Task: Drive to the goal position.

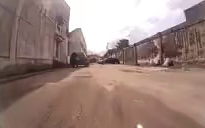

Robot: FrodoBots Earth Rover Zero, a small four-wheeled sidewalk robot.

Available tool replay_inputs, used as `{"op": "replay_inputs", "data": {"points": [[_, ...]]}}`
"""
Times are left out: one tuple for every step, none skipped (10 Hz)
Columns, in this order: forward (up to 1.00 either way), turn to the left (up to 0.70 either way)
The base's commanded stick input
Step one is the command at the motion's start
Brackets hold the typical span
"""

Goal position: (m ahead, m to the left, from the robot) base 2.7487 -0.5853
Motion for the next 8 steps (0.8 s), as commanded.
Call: {"op": "replay_inputs", "data": {"points": [[0.7, 0.04], [0.7, 0.04], [0.7, 0.04], [0.7, 0.04], [0.7, 0.04], [0.7, 0.04], [0.7, 0.04], [0.7, 0.04]]}}
